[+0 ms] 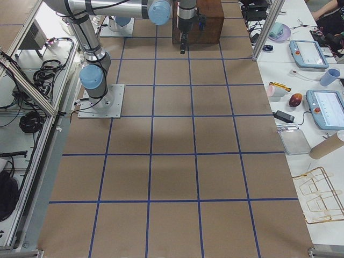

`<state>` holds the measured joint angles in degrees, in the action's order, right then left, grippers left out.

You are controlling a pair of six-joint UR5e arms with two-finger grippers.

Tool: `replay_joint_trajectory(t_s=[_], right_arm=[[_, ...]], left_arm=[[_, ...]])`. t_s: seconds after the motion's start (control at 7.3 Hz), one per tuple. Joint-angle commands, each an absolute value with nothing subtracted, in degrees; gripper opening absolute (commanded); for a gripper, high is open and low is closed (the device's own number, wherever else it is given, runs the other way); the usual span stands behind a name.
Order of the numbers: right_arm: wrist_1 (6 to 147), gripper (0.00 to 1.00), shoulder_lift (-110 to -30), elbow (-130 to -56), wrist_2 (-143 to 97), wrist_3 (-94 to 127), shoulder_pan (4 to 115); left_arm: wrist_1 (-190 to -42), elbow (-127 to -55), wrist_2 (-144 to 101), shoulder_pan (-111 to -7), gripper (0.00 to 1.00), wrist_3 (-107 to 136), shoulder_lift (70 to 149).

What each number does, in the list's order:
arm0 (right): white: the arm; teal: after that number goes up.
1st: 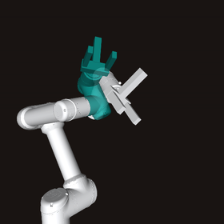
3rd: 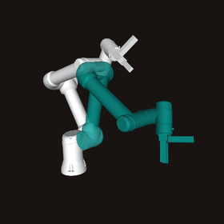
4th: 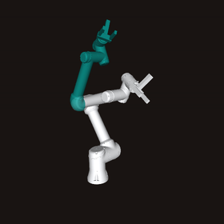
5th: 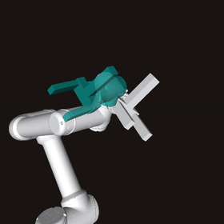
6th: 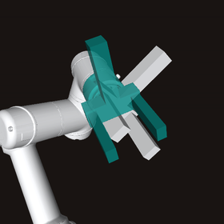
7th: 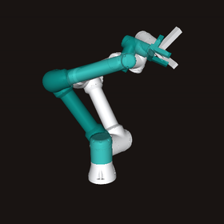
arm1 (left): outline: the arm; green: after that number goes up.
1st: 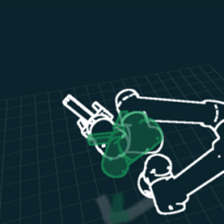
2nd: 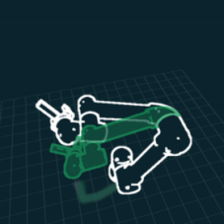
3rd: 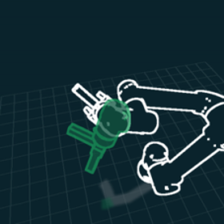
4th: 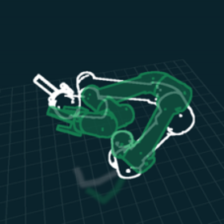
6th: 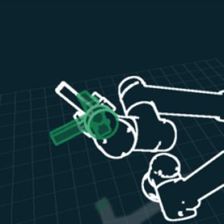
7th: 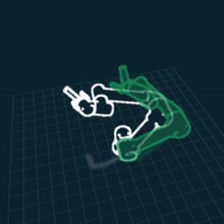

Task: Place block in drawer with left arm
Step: 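Hook the left gripper onto the white drawer handle, then pull the drawer open away from the cabinet with the left gripper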

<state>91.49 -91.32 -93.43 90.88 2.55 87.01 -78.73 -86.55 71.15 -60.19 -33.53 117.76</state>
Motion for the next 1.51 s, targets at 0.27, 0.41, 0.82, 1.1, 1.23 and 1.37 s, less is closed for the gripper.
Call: replay_joint_trajectory(t_s=[0.27,0.41,0.82,1.1,1.23,1.37], right_arm=[[91.5,1.0,-91.3,-93.4,90.9,2.5,87.0],[91.5,1.0,-91.3,-93.4,90.9,2.5,87.0],[91.5,1.0,-91.3,-93.4,90.9,2.5,87.0],[91.5,1.0,-91.3,-93.4,91.0,2.5,87.0],[91.5,1.0,-91.3,-93.4,90.9,2.5,87.0],[91.5,1.0,-91.3,-93.4,91.0,2.5,87.0]], left_arm=[[-78.5,-86.2,71.6,-59.9,0.99,-34.0,117.8],[-78.1,-86.2,71.7,-59.9,0.98,-34.0,117.9],[-77.9,-86.2,71.9,-59.2,0.98,-34.3,117.8],[-77.7,-86.1,71.9,-57.6,0.98,-34.4,117.7],[-77.6,-86.1,72.0,-57.5,0.98,-34.4,117.7],[-77.4,-86.1,72.0,-57.3,0.98,-34.4,117.7]])
